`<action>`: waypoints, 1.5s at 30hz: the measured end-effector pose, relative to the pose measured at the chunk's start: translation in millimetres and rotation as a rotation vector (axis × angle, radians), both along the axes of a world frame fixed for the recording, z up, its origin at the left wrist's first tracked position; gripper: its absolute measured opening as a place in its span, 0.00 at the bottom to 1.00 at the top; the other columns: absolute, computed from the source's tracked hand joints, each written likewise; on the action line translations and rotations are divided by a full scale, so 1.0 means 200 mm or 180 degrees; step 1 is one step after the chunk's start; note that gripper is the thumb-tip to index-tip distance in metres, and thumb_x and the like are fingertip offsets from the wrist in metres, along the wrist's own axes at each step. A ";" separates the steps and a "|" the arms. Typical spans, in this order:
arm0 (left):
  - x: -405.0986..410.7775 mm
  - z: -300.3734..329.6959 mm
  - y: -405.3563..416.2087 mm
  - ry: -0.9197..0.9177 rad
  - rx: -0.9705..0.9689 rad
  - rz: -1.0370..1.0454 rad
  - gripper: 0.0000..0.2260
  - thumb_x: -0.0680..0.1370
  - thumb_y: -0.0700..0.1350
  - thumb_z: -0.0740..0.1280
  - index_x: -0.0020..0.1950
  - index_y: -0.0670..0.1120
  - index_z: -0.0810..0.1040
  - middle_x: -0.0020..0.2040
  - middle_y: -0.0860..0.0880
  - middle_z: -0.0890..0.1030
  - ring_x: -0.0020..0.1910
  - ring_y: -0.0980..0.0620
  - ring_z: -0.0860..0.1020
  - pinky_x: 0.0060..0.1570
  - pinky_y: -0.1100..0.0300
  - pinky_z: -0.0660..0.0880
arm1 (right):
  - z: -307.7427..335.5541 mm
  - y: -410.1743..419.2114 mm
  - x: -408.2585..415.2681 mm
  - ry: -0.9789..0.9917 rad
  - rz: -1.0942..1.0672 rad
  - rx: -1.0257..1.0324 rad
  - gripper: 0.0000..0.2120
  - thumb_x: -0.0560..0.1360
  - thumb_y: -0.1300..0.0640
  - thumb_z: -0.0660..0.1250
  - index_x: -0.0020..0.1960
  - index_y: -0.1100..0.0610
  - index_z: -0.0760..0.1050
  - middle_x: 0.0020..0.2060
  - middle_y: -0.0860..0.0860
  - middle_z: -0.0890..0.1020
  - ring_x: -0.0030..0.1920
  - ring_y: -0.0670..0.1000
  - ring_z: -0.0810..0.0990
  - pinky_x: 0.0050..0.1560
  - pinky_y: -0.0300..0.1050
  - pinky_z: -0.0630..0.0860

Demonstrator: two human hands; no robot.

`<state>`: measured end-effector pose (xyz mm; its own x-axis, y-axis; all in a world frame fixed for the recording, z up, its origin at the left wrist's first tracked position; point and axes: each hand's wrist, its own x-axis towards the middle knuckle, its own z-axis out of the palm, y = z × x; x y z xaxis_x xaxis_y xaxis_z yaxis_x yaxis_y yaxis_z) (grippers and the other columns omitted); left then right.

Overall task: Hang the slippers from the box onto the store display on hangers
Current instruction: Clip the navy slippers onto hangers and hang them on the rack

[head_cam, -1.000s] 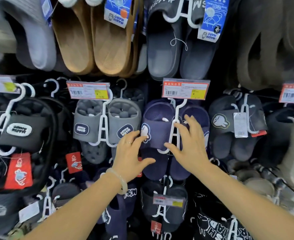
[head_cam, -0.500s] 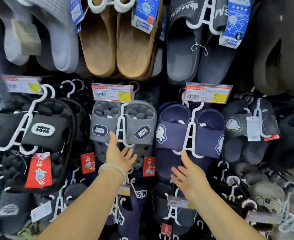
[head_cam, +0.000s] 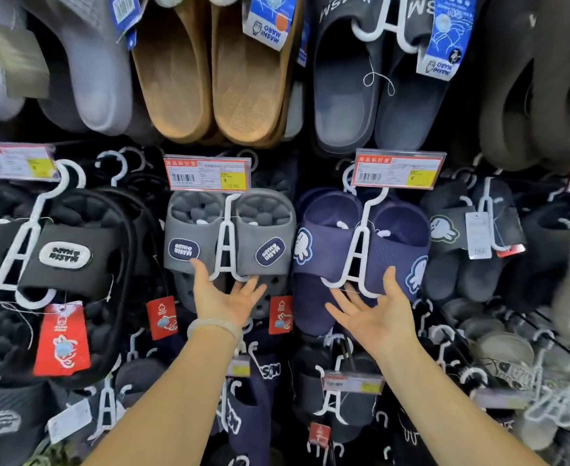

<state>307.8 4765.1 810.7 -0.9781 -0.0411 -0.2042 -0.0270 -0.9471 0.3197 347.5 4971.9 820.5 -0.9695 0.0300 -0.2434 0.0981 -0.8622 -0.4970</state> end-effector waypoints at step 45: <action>0.35 0.04 0.06 -0.0519 -0.0160 0.0133 0.33 0.75 0.61 0.62 0.75 0.54 0.51 0.75 0.40 0.58 0.65 0.38 0.72 0.68 0.42 0.65 | -0.10 0.12 0.17 -0.0030 0.0008 0.0556 0.27 0.75 0.42 0.60 0.69 0.55 0.64 0.62 0.58 0.72 0.51 0.56 0.79 0.61 0.54 0.70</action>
<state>377.8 4778.0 817.9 -0.9294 -0.0952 -0.3565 -0.0432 -0.9315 0.3612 382.0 4995.3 800.3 -0.9673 0.0703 -0.2437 0.1054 -0.7626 -0.6383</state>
